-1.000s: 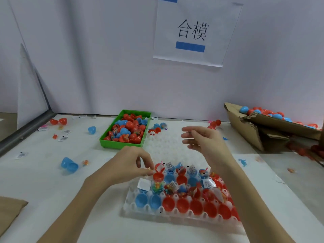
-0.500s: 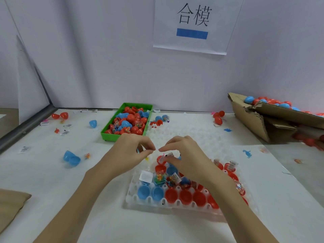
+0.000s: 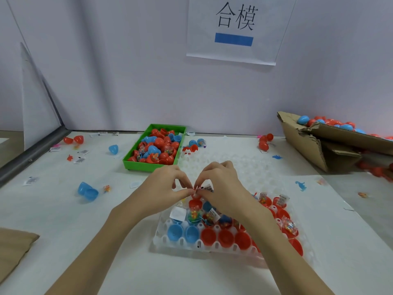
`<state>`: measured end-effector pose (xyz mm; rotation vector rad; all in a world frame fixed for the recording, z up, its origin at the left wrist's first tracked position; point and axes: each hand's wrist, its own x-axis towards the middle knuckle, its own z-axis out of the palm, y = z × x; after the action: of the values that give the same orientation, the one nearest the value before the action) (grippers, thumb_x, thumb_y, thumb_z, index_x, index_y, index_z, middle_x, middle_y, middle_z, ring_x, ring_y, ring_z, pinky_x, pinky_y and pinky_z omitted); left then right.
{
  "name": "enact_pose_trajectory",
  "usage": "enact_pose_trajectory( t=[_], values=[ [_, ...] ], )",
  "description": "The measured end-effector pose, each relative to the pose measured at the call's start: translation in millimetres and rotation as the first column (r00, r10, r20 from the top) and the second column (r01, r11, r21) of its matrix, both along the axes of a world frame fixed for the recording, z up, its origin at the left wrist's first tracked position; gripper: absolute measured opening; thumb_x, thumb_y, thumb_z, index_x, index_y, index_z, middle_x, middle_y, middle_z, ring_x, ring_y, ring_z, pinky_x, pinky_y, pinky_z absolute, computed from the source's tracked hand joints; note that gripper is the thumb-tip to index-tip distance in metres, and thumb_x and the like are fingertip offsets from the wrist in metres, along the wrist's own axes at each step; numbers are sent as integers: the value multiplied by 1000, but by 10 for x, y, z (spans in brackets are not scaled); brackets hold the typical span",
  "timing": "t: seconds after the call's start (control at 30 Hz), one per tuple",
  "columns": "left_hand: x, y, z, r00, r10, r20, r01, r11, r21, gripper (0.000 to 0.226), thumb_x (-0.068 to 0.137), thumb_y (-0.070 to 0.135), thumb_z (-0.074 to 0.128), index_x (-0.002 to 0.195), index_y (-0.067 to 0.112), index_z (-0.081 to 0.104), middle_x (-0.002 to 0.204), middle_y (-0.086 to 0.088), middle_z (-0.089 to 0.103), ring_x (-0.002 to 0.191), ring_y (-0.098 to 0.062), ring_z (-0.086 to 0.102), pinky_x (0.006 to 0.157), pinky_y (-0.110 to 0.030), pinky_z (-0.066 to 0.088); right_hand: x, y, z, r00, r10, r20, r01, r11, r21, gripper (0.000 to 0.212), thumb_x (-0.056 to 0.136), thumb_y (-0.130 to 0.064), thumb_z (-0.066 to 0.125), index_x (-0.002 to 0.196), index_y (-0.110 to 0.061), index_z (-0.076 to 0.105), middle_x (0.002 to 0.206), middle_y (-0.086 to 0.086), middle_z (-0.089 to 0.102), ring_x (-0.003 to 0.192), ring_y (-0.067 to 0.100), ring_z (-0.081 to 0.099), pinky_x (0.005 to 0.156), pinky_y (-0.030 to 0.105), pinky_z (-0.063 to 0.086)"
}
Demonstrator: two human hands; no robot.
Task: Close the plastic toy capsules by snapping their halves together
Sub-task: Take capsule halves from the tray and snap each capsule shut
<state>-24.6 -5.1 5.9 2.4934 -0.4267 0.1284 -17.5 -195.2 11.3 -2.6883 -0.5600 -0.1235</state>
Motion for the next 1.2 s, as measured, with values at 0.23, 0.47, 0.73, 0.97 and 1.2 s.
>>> enact_pose_trajectory(
  t=[0.23, 0.47, 0.73, 0.97, 1.2],
  values=[
    [17, 2, 28, 998, 57, -33, -60, 994, -90, 13, 95, 39, 73, 84, 46, 70, 93, 20, 62, 85, -3, 59, 63, -10, 43, 18, 6, -29, 996, -14, 86, 7, 996, 87, 13, 93, -41, 72, 101, -32, 76, 129, -13, 58, 122, 15, 32, 94, 26, 28],
    [-14, -6, 109, 994, -49, -98, 16, 950, -312, 17, 89, 45, 78, 104, 37, 74, 100, 25, 74, 97, 4, 69, 82, -19, 57, 56, -39, -17, 984, -74, 161, 46, 984, 169, 14, 97, -41, 66, 104, -32, 73, 105, -20, 68, 113, 8, 47, 92, 28, 28],
    [-112, -120, 156, 991, -63, 115, 109, 887, -449, 39, 79, 23, 90, 113, 24, 70, 110, 10, 71, 98, -8, 74, 89, -23, 59, 19, -185, 106, 991, -82, 108, 4, 817, 577, 12, 92, -30, 75, 96, -18, 75, 82, -17, 74, 78, -4, 71, 74, 14, 57],
    [-175, -248, 170, 977, 59, 203, 70, 815, -576, 35, 86, 20, 84, 119, 25, 74, 104, 14, 76, 98, -8, 73, 87, -18, 58, -4, -128, 110, 957, -124, 263, -43, 834, 550, 9, 90, -19, 77, 96, -15, 72, 88, -17, 67, 73, -11, 65, 69, 2, 49],
    [-204, -330, 181, 943, 135, 305, 71, 813, -578, 25, 88, 20, 81, 113, 21, 78, 105, 11, 75, 97, -12, 73, 85, -17, 58, -31, -120, 113, 938, -101, 333, -93, 849, 520, 13, 94, -10, 72, 103, -7, 62, 117, 5, 67, 85, -3, 63, 72, 1, 49]
  ],
)
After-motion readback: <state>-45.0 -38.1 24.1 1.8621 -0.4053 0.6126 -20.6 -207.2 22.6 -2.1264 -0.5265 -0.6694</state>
